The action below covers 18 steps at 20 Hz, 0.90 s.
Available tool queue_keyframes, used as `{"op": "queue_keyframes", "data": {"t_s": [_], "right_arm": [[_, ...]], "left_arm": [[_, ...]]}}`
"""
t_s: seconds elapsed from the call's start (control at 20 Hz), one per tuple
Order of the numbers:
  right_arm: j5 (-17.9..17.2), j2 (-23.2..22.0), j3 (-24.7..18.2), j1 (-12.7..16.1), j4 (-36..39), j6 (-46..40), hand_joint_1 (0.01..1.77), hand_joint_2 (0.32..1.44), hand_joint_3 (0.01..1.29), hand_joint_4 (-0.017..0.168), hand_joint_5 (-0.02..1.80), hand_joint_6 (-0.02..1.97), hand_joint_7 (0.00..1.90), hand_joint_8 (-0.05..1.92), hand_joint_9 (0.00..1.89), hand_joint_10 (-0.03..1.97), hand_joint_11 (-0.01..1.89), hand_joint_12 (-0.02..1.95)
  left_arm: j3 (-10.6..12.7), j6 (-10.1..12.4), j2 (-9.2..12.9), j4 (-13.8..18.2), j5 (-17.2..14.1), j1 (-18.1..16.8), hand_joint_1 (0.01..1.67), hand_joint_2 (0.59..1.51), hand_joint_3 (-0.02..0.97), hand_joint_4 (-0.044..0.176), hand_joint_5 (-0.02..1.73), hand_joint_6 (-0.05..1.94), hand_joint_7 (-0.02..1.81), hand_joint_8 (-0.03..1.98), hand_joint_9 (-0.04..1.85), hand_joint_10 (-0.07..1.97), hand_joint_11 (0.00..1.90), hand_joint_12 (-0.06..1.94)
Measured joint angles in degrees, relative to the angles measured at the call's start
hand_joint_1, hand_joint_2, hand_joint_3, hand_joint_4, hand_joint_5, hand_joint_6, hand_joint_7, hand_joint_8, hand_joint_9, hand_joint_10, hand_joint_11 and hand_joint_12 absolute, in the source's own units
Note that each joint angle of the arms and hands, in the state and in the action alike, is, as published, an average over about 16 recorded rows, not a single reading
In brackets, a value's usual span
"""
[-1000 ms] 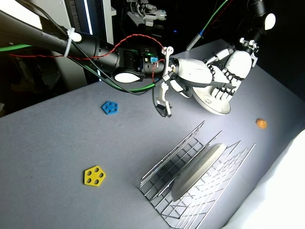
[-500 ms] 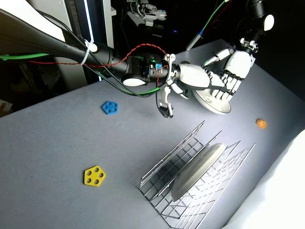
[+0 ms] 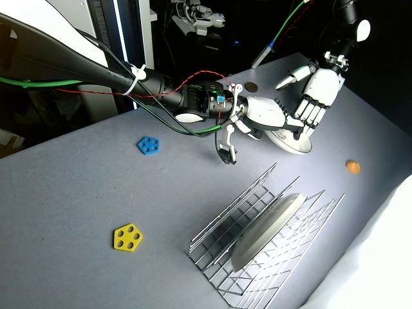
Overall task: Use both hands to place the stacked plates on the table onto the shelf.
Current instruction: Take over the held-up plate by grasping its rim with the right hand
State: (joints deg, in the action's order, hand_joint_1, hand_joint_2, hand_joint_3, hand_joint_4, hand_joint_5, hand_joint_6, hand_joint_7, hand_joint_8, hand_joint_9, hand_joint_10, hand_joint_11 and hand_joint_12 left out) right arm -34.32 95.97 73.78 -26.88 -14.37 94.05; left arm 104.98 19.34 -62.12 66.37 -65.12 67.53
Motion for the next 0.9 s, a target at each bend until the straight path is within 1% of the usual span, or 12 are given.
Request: {"op": "queue_keyframes", "data": {"t_s": [0.2,0.35,0.5,0.65,0.8,0.9], "right_arm": [[-0.8,0.8,0.9,0.1,-0.5,0.0,1.16,1.12,0.01,0.000,0.62,0.36,0.65,0.27,0.55,0.58,0.23,1.32],[-1.4,0.9,1.2,0.2,-0.7,-0.1,1.17,1.11,0.01,-0.002,0.68,0.51,0.74,0.45,0.68,0.74,0.33,1.42],[-2.0,0.7,1.3,0.2,-0.8,-0.1,1.17,1.09,0.01,-0.003,0.71,0.66,0.80,0.62,0.76,0.95,0.45,1.41],[-2.6,0.5,1.2,0.1,-0.7,-0.1,1.18,1.08,0.01,-0.005,0.72,0.77,0.81,0.79,0.81,1.10,0.55,1.38],[-3.0,0.2,1.1,-0.1,-0.7,-0.1,1.19,1.06,0.01,-0.005,0.73,0.84,0.82,0.92,0.84,1.21,0.60,1.36],[-3.2,0.0,1.0,-0.2,-0.7,-0.1,1.20,1.06,0.01,-0.005,0.73,0.87,0.82,0.96,0.85,1.20,0.62,1.35]], "left_arm": [[0.1,0.0,-0.1,0.1,0.0,-0.1,0.02,1.103,0.022,-0.001,0.08,0.01,0.10,-0.01,0.02,-0.06,0.02,0.17],[0.2,0.1,-0.1,0.5,0.1,-0.4,0.02,1.103,0.021,-0.001,0.08,0.01,0.09,-0.01,0.02,-0.06,0.02,0.17],[0.4,0.2,-0.1,1.3,0.2,-1.2,0.02,1.102,0.021,-0.001,0.08,0.00,0.09,-0.01,0.02,-0.06,0.02,0.18],[0.5,0.3,-0.1,2.7,0.4,-2.7,0.02,1.102,0.021,-0.001,0.08,0.00,0.09,0.00,0.02,-0.06,0.02,0.20],[0.5,0.5,0.1,4.6,0.8,-5.0,0.02,1.101,0.021,-0.001,0.08,0.00,0.09,0.00,0.03,-0.06,0.02,0.22],[0.5,0.7,0.2,6.0,1.2,-6.8,0.02,1.100,0.021,-0.001,0.08,0.00,0.09,-0.01,0.04,-0.05,0.02,0.22]]}}
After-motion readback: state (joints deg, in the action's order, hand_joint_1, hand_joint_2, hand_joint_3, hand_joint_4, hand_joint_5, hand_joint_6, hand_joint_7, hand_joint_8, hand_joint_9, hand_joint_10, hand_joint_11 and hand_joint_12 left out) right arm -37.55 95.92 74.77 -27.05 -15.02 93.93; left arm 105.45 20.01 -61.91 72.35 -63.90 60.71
